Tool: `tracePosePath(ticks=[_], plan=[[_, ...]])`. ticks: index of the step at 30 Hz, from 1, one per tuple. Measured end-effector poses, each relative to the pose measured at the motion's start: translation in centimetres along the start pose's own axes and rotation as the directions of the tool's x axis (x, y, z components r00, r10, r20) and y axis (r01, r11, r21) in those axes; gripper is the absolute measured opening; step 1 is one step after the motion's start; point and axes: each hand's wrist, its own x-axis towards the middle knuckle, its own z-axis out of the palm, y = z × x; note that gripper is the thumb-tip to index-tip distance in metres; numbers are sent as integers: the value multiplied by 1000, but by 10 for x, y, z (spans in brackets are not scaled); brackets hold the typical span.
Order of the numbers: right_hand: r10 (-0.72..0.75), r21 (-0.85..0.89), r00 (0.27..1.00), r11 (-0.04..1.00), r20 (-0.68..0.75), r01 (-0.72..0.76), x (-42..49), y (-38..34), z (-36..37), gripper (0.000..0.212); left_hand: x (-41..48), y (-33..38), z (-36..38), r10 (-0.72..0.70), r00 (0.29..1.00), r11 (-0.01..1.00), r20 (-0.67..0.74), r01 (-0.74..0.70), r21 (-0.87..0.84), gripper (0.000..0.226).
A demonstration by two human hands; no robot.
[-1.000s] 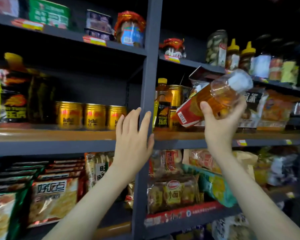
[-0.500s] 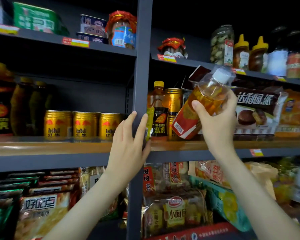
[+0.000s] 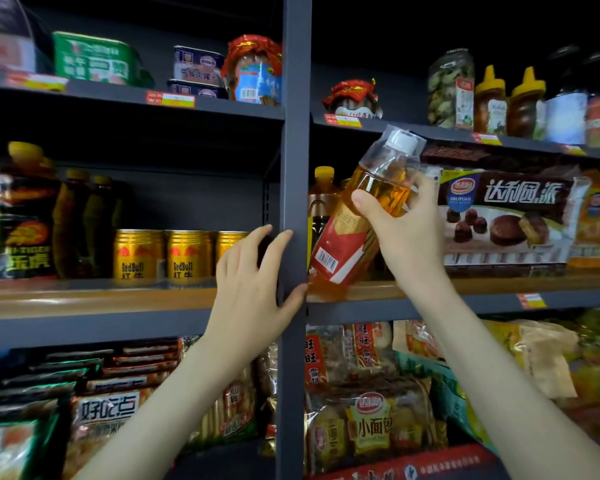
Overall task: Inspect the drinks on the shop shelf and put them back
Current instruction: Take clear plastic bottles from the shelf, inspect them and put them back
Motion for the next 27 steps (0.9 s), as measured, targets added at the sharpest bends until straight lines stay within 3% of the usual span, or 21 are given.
tracePosePath(ticks=[13,20,23,27], plan=[[4,-90,999,996,-38,-7,11,5,27,69,-1,-5,9,26,999,1000,36,-25,-11,74],[47,-301,994,953,94,-17,8,12,42,81,-3,-7,9,34,999,999,36,-34,7,80],[45,-404,986,914,159,23,8,14,48,93,-1,-6,7,143,989,983,32,-146,110,67],[-8,-494,969,859,246,132,4,14,57,89,0,-6,7,207,972,955,109,-225,191,66]])
